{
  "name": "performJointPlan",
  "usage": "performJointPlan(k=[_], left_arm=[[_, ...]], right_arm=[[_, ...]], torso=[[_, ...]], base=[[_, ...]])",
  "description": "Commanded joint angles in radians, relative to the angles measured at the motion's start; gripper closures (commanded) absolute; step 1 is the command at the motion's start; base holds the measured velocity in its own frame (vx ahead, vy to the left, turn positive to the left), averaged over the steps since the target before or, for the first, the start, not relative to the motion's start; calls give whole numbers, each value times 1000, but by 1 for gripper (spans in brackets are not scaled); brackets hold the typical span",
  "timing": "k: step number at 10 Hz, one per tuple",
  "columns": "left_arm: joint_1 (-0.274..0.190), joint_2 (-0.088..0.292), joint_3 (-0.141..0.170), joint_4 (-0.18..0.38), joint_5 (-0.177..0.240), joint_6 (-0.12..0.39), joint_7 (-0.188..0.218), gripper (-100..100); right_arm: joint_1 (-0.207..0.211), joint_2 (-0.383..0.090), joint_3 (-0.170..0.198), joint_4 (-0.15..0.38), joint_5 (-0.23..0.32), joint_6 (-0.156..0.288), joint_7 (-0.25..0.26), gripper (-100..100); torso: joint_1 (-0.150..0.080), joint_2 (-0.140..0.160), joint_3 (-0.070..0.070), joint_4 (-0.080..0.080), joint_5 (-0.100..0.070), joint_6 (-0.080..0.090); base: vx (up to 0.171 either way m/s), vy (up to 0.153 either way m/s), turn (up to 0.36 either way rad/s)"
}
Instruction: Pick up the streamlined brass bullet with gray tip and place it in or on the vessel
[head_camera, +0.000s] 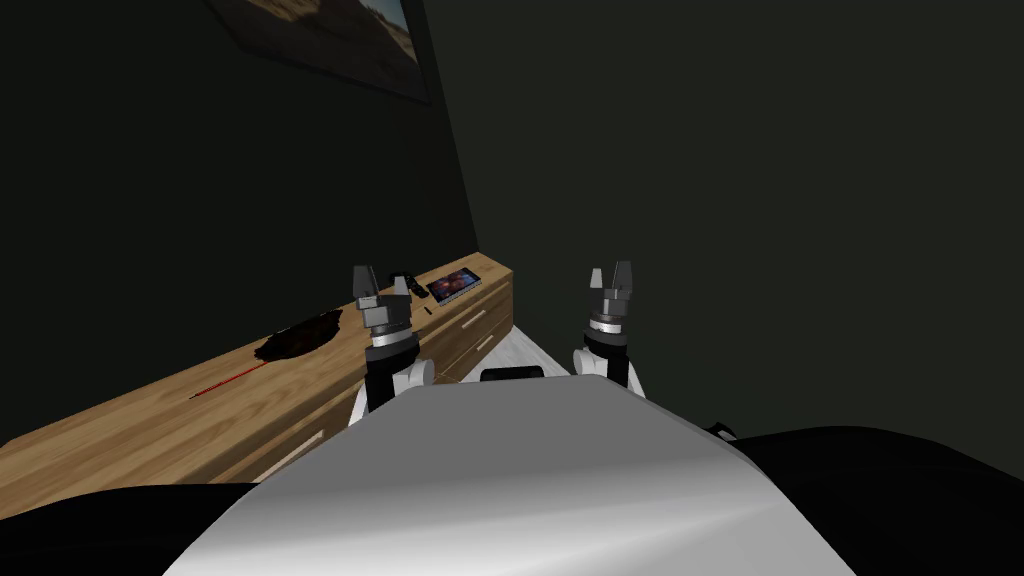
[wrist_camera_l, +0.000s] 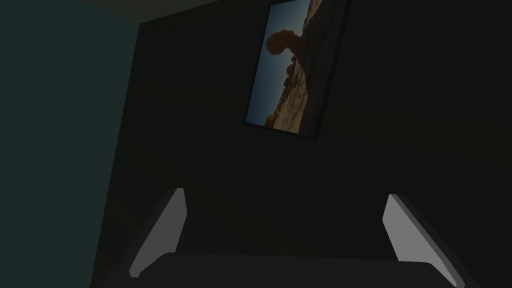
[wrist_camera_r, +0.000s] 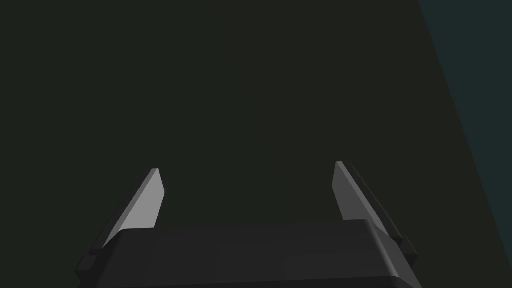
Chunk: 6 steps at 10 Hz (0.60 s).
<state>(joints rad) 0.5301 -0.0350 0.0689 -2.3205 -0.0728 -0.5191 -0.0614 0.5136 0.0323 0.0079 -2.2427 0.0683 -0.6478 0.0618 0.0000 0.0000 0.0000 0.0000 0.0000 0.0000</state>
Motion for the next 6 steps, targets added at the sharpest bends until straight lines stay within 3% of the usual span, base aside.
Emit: performJointPlan(k=[1,4,6], left_arm=[[-1,42,2,9,-6,1,-7,-100],[-5,119,9,44,-28,3,-35,-100],[-8,151,15,76,-49,5,-61,-100]], right_arm=[[0,0,0,0,0,0,0,0],[0,0,0,0,0,0,0,0],[0,0,0,0,0,0,0,0]], torso=[[0,0,0,0,0,0],[1,-1,0,0,0,0],[1,-1,-1,0,0,0]], base=[[0,0,0],[8,9,-3],[14,13,-4]])
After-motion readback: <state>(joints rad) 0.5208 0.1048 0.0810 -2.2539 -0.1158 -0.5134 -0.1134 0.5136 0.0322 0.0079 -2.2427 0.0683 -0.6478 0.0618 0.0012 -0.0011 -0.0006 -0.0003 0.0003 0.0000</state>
